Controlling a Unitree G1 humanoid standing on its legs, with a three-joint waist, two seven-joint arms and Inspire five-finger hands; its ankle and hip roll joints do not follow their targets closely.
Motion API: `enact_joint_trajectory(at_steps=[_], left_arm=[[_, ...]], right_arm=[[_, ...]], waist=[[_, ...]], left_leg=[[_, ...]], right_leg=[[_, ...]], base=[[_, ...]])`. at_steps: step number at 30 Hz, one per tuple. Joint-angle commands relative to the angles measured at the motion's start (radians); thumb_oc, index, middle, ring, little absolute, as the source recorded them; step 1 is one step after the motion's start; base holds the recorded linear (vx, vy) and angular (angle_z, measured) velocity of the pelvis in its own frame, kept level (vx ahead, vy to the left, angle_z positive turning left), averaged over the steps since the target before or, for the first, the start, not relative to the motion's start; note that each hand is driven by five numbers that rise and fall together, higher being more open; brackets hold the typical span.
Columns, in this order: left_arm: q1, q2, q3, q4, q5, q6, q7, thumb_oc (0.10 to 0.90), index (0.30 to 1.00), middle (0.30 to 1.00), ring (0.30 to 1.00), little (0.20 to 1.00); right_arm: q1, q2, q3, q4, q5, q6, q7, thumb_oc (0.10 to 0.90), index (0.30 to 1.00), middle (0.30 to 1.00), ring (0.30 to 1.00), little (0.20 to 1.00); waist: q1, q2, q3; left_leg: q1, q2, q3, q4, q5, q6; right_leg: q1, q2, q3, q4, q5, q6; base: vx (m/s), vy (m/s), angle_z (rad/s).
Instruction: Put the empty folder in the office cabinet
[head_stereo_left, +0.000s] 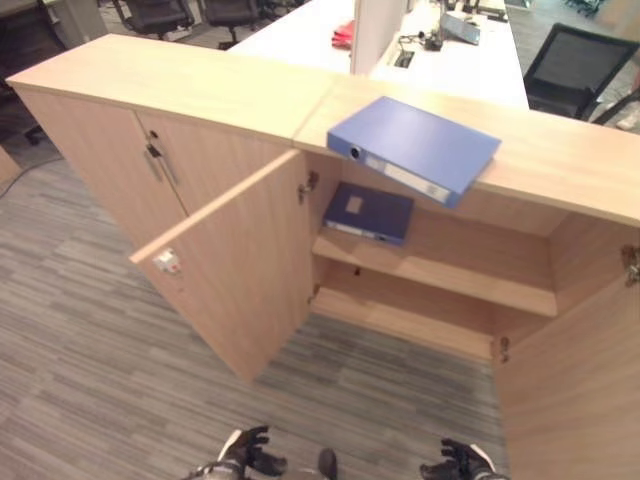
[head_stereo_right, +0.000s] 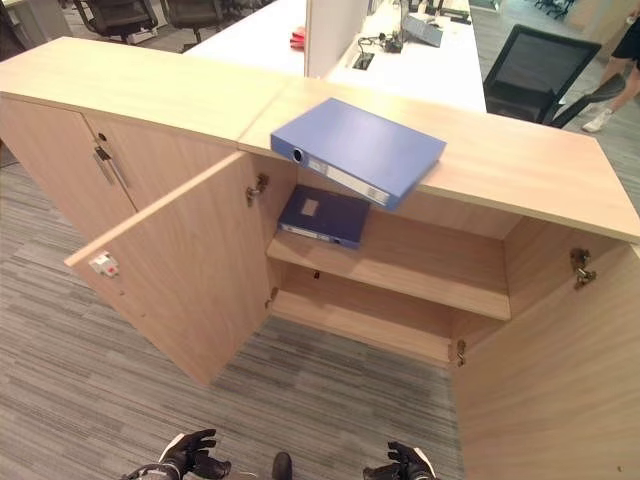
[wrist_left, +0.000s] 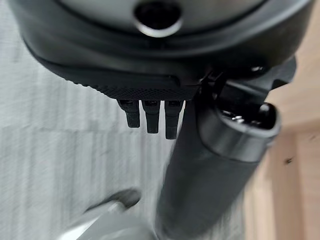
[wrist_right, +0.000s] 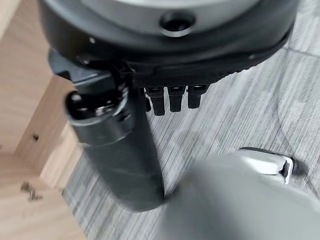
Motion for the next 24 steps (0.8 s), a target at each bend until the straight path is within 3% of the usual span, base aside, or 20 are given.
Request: enact_joint_trajectory(at_steps=[1, 4, 5, 8, 14, 15, 19, 20, 24], left_arm=[[0.027, 0.032, 0.024, -0.041, -0.009, -0.023, 0.011, 0.800, 0.900, 0.900, 0.900, 0.900], [0.035, 0.032, 0.032, -0.028, -0.005, -0.023, 0.009, 0.800, 0.900, 0.900, 0.900, 0.900], [0.038, 0.031, 0.029, -0.022, 0.002, -0.021, 0.009, 0.800, 0.900, 0.900, 0.900, 0.900], [0.045, 0.028, 0.029, -0.008, 0.021, -0.021, 0.005, 0.800, 0.900, 0.900, 0.900, 0.900], [0.063, 0.017, 0.026, -0.003, 0.046, -0.031, 0.001, 0.800, 0.900, 0.900, 0.900, 0.900], [0.070, 0.016, 0.028, -0.009, 0.049, -0.033, 0.001, 0.800, 0.900, 0.900, 0.900, 0.900], [0.072, 0.016, 0.032, -0.006, 0.047, -0.033, 0.006, 0.800, 0.900, 0.900, 0.900, 0.900], [0.071, 0.014, 0.038, 0.003, 0.047, -0.032, 0.011, 0.800, 0.900, 0.900, 0.900, 0.900], [0.072, 0.006, 0.046, 0.016, 0.043, -0.030, 0.014, 0.800, 0.900, 0.900, 0.900, 0.900]], right_arm=[[-0.032, -0.038, -0.002, -0.026, -0.025, -0.029, -0.011, 0.800, 0.900, 0.900, 0.900, 0.900], [-0.026, -0.043, -0.005, -0.020, -0.017, -0.027, -0.013, 0.800, 0.900, 0.900, 0.900, 0.900], [-0.023, -0.046, -0.008, -0.015, -0.020, -0.024, -0.017, 0.800, 0.900, 0.900, 0.900, 0.900], [-0.022, -0.053, -0.019, -0.003, -0.020, -0.017, -0.020, 0.800, 0.900, 0.900, 0.900, 0.900], [-0.011, -0.069, -0.067, 0.014, -0.009, -0.008, -0.024, 0.800, 0.900, 0.900, 0.900, 0.900], [-0.003, -0.069, -0.083, 0.022, 0.001, -0.005, -0.023, 0.800, 0.900, 0.900, 0.900, 0.900], [0.004, -0.070, -0.088, 0.028, -0.002, -0.002, -0.022, 0.800, 0.900, 0.900, 0.900, 0.900], [0.014, -0.072, -0.093, 0.034, -0.005, 0.001, -0.021, 0.800, 0.900, 0.900, 0.900, 0.900], [0.027, -0.083, -0.087, 0.048, -0.022, 0.003, -0.015, 0.800, 0.900, 0.900, 0.900, 0.900]], waist=[[0.023, 0.021, 0.024], [0.003, 0.027, 0.032], [-0.004, 0.026, 0.034], [-0.026, 0.029, 0.049], [-0.062, 0.037, 0.058], [-0.075, 0.035, 0.043], [-0.071, 0.033, 0.035], [-0.067, 0.030, 0.022], [-0.073, 0.031, 0.005]], left_leg=[[0.037, 0.136, -0.019, -0.096, 0.004, -0.126], [0.089, 0.134, -0.017, -0.096, -0.033, -0.134], [0.108, 0.128, -0.012, -0.098, -0.046, -0.134], [0.155, 0.128, -0.010, -0.101, -0.080, -0.140], [0.208, 0.125, -0.021, -0.082, -0.130, -0.144], [0.219, 0.124, -0.024, -0.080, -0.144, -0.147], [0.235, 0.122, -0.017, -0.085, -0.154, -0.151], [0.245, 0.119, -0.015, -0.093, -0.157, -0.158], [0.256, 0.143, -0.018, -0.102, -0.156, -0.183]], right_leg=[[0.020, 0.029, -0.028, -0.195, 0.203, 0.017], [-0.028, 0.035, -0.094, -0.305, 0.131, -0.019], [-0.061, 0.021, -0.128, -0.357, 0.142, -0.033], [-0.086, -0.015, -0.172, -0.491, 0.188, -0.029], [-0.099, -0.083, -0.054, -0.591, 0.260, 0.007], [-0.087, -0.110, 0.034, -0.594, 0.281, 0.019], [-0.075, -0.135, 0.053, -0.617, 0.311, 0.030], [-0.054, -0.146, 0.025, -0.648, 0.315, 0.036], [-0.030, -0.127, 0.020, -0.677, 0.311, 0.033]], base=[[0.21, 0.125, 0.02], [0.25, 0.049, 0.08], [0.23, -0.009, -0.33], [0.20, -0.048, -0.31], [0.16, -0.061, 0.18], [0.12, -0.065, 0.19], [0.10, -0.079, 0.21], [0.10, -0.138, -0.34], [0.10, -0.204, -0.35]])
